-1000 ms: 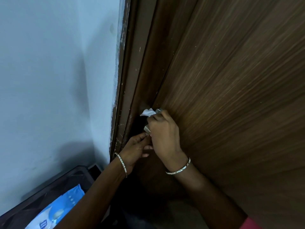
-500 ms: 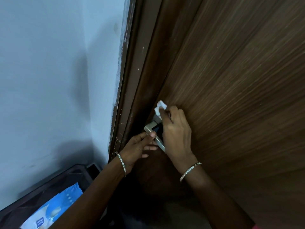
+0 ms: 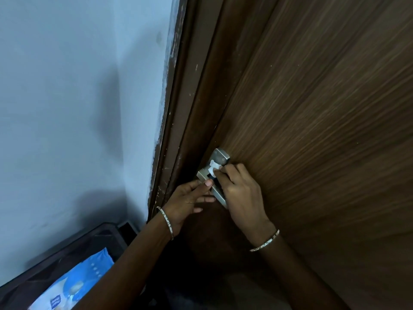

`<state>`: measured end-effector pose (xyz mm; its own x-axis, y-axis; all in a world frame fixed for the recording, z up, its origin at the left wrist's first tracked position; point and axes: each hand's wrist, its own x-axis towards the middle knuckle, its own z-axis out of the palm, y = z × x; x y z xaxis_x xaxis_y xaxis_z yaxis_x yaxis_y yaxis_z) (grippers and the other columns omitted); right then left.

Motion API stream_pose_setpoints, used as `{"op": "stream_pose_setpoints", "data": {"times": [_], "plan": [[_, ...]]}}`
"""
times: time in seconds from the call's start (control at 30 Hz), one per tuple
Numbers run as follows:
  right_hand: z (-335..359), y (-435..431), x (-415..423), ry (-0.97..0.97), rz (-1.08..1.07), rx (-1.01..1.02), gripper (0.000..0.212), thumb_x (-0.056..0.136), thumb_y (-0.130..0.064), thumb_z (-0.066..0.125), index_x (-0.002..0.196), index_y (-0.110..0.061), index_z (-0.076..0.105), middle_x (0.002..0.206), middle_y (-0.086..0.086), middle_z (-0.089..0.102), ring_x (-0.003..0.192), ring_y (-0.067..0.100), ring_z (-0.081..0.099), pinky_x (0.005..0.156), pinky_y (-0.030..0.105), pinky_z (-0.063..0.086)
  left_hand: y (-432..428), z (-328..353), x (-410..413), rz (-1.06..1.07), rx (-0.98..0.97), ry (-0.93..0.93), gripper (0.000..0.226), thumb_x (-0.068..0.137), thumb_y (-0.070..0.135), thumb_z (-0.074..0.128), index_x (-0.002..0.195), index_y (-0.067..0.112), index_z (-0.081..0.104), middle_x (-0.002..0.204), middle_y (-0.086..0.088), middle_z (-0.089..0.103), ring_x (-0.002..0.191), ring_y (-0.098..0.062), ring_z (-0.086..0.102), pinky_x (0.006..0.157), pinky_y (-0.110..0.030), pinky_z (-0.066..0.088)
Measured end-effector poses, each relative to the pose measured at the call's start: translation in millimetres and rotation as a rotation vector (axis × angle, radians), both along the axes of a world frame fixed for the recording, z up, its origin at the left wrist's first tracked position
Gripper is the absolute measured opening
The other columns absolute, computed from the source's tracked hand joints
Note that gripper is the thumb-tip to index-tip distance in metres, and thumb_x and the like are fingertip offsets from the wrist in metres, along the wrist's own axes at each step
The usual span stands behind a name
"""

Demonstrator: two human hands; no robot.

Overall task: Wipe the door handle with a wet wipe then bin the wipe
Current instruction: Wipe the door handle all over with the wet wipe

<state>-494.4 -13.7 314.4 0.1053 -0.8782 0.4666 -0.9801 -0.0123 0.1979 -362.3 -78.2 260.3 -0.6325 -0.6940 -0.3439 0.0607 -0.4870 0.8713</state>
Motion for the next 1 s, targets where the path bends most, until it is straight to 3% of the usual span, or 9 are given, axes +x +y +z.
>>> {"op": "stream_pose_setpoints", "data": {"times": [0.1,0.2,0.33,0.4,0.5,0.53,0.67,0.8,1.0], "plan": [[2.4,-1.4,8.8,-0.112,-0.101,0.021,0.033,0.078,-0.007,0.079,0.111,-0.004,0.074,0.101,0.008,0.07,0.087,0.022,0.066,0.063,0.027,0.058,2.3,0.6,0.3,0.03,0.004,-0.004,0.062,0.073,0.056,0.068,0.11,0.006,0.068,0.099,-0.001,0.076,0.094,-0.013,0.073,0.082,-0.036,0.044],[6.3,-13.7,24.3,-0.169,-0.16,0.091,0.04,0.075,-0.006,0.081,0.114,-0.005,0.074,0.107,0.01,0.07,0.091,0.025,0.067,0.062,0.028,0.058,4.9,1.4,0.2,0.063,-0.003,0.003,0.058,0.067,0.059,0.069,0.102,0.013,0.072,0.098,-0.001,0.077,0.087,-0.011,0.073,0.079,-0.034,0.044],[5.2,-18.7,26.4,-0.201,-0.166,0.174,0.041,0.087,-0.01,0.07,0.128,-0.009,0.067,0.127,0.008,0.064,0.11,0.025,0.061,0.081,0.028,0.055,9.8,0.6,-0.3,0.088,-0.002,0.009,0.041,0.068,0.055,0.071,0.095,0.024,0.075,0.091,0.004,0.078,0.08,-0.007,0.073,0.076,-0.03,0.046],[2.2,-16.4,21.5,-0.312,-0.111,0.189,0.039,0.092,-0.005,0.063,0.131,-0.007,0.064,0.128,0.004,0.062,0.114,0.021,0.06,0.09,0.018,0.051,12.1,-2.1,-0.2,0.109,0.007,0.013,0.035,0.079,0.043,0.071,0.105,0.018,0.072,0.091,0.002,0.079,0.082,-0.009,0.074,0.078,-0.032,0.047],[1.1,-14.7,21.9,-0.56,-0.079,0.128,0.033,0.087,0.011,0.061,0.117,0.002,0.071,0.111,0.003,0.066,0.103,0.014,0.062,0.077,-0.004,0.041,13.0,-2.8,2.5,0.178,0.001,-0.015,0.023,0.095,0.023,0.062,0.114,0.012,0.067,0.089,-0.001,0.08,0.082,-0.012,0.075,0.076,-0.031,0.049],[1.4,-15.1,23.1,-0.561,-0.061,0.138,0.036,0.084,0.015,0.063,0.115,-0.001,0.073,0.113,0.005,0.066,0.104,0.013,0.063,0.079,-0.003,0.044,12.2,-1.9,4.1,0.209,-0.006,-0.027,0.019,0.097,0.021,0.059,0.112,0.013,0.068,0.087,-0.001,0.08,0.08,-0.012,0.076,0.073,-0.029,0.05],[2.5,-11.4,19.4,-0.649,-0.014,0.089,0.033,0.087,0.011,0.064,0.112,-0.008,0.076,0.115,0.005,0.069,0.107,0.017,0.067,0.094,0.028,0.056,7.3,1.6,15.0,0.321,-0.05,-0.093,0.018,0.099,0.014,0.054,0.106,0.018,0.07,0.078,0.003,0.078,0.071,-0.01,0.071,0.065,-0.024,0.051],[-0.7,-12.6,23.5,-0.651,-0.037,0.038,0.035,0.087,0.011,0.064,0.113,-0.01,0.075,0.117,0.004,0.069,0.109,0.016,0.067,0.097,0.028,0.055,7.2,-2.0,25.0,0.372,-0.102,-0.126,0.02,0.1,0.009,0.052,0.107,0.014,0.07,0.074,0.007,0.075,0.065,-0.007,0.066,0.066,-0.027,0.047],[-4.7,14.6,8.7,-0.83,-0.013,0.045,0.044,0.08,0.023,0.054,0.096,-0.009,0.079,0.108,0.001,0.071,0.102,0.009,0.067,0.088,0.015,0.054,7.6,0.4,26.8,0.385,-0.243,-0.185,0.022,0.1,0.007,0.051,0.109,0.013,0.07,0.085,-0.002,0.074,0.066,-0.007,0.069,0.063,-0.02,0.05]]}}
